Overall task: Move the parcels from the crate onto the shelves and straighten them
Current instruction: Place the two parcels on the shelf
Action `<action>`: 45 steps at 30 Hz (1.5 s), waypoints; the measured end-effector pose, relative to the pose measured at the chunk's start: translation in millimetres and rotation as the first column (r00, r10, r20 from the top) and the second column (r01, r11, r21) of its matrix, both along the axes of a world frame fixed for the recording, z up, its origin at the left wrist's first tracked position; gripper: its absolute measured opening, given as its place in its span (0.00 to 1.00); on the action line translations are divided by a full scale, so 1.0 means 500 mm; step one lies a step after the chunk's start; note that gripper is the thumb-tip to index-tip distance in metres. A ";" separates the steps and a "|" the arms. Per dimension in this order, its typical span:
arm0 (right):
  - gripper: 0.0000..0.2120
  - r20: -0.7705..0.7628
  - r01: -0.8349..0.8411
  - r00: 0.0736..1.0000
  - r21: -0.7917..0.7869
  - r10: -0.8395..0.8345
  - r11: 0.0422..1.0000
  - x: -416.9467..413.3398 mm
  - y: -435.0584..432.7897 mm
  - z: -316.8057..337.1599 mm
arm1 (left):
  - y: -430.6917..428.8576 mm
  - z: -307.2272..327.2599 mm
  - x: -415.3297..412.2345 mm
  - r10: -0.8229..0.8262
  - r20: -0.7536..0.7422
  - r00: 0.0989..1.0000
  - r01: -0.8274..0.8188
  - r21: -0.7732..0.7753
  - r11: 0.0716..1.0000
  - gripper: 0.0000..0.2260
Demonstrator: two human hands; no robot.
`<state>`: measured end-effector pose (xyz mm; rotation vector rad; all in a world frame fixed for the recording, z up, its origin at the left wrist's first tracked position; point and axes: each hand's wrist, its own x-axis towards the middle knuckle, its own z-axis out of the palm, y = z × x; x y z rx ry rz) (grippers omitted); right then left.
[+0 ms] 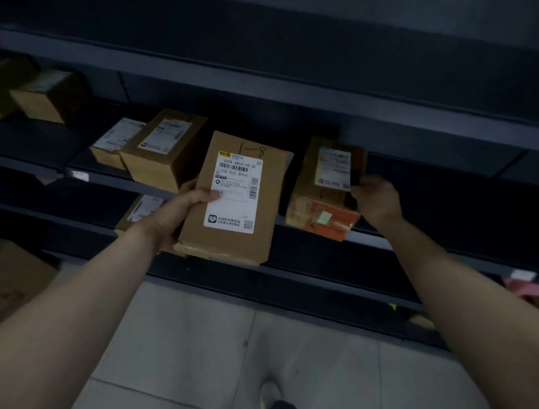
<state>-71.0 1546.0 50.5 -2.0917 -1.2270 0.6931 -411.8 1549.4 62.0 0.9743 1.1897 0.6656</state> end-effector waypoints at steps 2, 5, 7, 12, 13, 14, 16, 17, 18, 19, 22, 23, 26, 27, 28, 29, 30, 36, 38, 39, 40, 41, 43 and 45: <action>0.18 0.098 -0.089 0.992 0.042 0.085 0.995 -0.045 -0.036 0.015 | -0.010 -0.010 -0.018 -0.050 0.000 0.999 0.050 0.001 0.999 0.34; 0.19 0.227 -0.146 0.966 0.081 0.125 0.986 -0.121 -0.092 0.033 | -0.028 -0.033 -0.057 -0.118 0.033 0.992 0.119 -0.032 0.992 0.31; 0.22 0.332 -0.178 0.931 0.043 0.154 0.983 -0.171 -0.127 0.039 | -0.041 -0.055 -0.080 -0.147 0.054 0.988 0.149 -0.052 0.987 0.31; 0.24 0.454 -0.193 0.874 -0.006 0.175 0.981 -0.264 -0.208 0.025 | -0.076 -0.146 -0.114 -0.179 0.060 0.982 0.185 -0.111 0.976 0.33; 0.24 0.477 -0.206 0.858 -0.018 0.189 0.978 -0.275 -0.219 0.016 | -0.083 -0.169 -0.114 -0.197 0.060 0.979 0.204 -0.136 0.970 0.33; 0.24 0.509 -0.219 0.836 -0.037 0.207 0.975 -0.280 -0.226 0.006 | -0.092 -0.188 -0.113 -0.219 0.063 0.974 0.227 -0.161 0.961 0.30; 0.25 0.565 -0.233 0.788 -0.097 0.246 0.968 -0.283 -0.240 -0.015 | -0.106 -0.231 -0.106 -0.255 0.072 0.964 0.265 -0.212 0.941 0.26; 0.26 0.584 -0.235 0.768 -0.122 0.261 0.964 -0.281 -0.245 -0.026 | -0.109 -0.255 -0.101 -0.262 0.079 0.962 0.273 -0.241 0.931 0.26; 0.27 0.604 -0.240 0.749 -0.138 0.274 0.961 -0.277 -0.251 -0.039 | -0.112 -0.278 -0.092 -0.271 0.085 0.959 0.284 -0.270 0.920 0.27; 0.27 0.623 -0.242 0.728 -0.154 0.285 0.958 -0.272 -0.257 -0.051 | -0.113 -0.301 -0.082 -0.279 0.086 0.956 0.292 -0.295 0.910 0.25; 0.28 0.669 -0.254 0.661 -0.226 0.339 0.940 -0.242 -0.267 -0.096 | -0.109 -0.352 -0.041 -0.229 0.112 0.967 0.255 -0.380 0.889 0.16; 0.29 0.679 -0.251 0.639 -0.262 0.363 0.932 -0.229 -0.268 -0.110 | -0.102 -0.370 -0.026 -0.199 0.113 0.973 0.228 -0.408 0.884 0.15; 0.28 0.722 -0.268 0.557 -0.312 0.411 0.912 -0.187 -0.256 -0.161 | -0.061 -0.431 0.015 -0.181 0.074 0.981 0.196 -0.394 0.898 0.18; 0.28 0.745 -0.292 0.521 -0.303 0.417 0.907 -0.175 -0.248 -0.180 | -0.044 -0.455 0.027 -0.190 0.055 0.980 0.196 -0.389 0.900 0.18; 0.27 0.764 -0.322 0.485 -0.296 0.426 0.899 -0.164 -0.240 -0.198 | -0.029 -0.474 0.040 -0.193 0.043 0.980 0.194 -0.392 0.899 0.18; 0.26 0.779 -0.352 0.457 -0.285 0.430 0.891 -0.155 -0.232 -0.216 | -0.014 -0.490 0.050 -0.192 0.035 0.981 0.190 -0.390 0.901 0.16; 0.25 0.794 -0.374 0.444 -0.258 0.416 0.891 -0.144 -0.222 -0.235 | 0.001 -0.507 0.059 -0.192 0.028 0.981 0.188 -0.386 0.903 0.14; 0.25 0.799 -0.447 0.416 -0.237 0.435 0.863 -0.105 -0.162 -0.334 | 0.127 -0.606 0.065 -0.141 -0.097 0.985 0.102 -0.329 0.939 0.16; 0.25 0.793 -0.457 0.411 -0.248 0.451 0.854 -0.099 -0.140 -0.364 | 0.161 -0.631 0.065 -0.110 -0.146 0.983 0.059 -0.314 0.948 0.15; 0.24 0.790 -0.464 0.409 -0.250 0.456 0.850 -0.098 -0.130 -0.377 | 0.177 -0.642 0.065 -0.104 -0.155 0.982 0.052 -0.309 0.950 0.17; 0.24 0.789 -0.471 0.409 -0.247 0.458 0.847 -0.098 -0.120 -0.390 | 0.192 -0.653 0.066 -0.108 -0.157 0.982 0.056 -0.303 0.951 0.19; 0.25 0.789 -0.477 0.408 -0.245 0.459 0.844 -0.098 -0.111 -0.400 | 0.204 -0.664 0.066 -0.116 -0.163 0.980 0.062 -0.304 0.951 0.20; 0.25 0.790 -0.491 0.398 -0.246 0.466 0.836 -0.099 -0.099 -0.418 | 0.222 -0.683 0.065 -0.119 -0.163 0.979 0.066 -0.302 0.951 0.18; 0.24 0.789 -0.502 0.389 -0.251 0.475 0.828 -0.098 -0.091 -0.431 | 0.237 -0.697 0.065 -0.112 -0.152 0.982 0.064 -0.288 0.955 0.14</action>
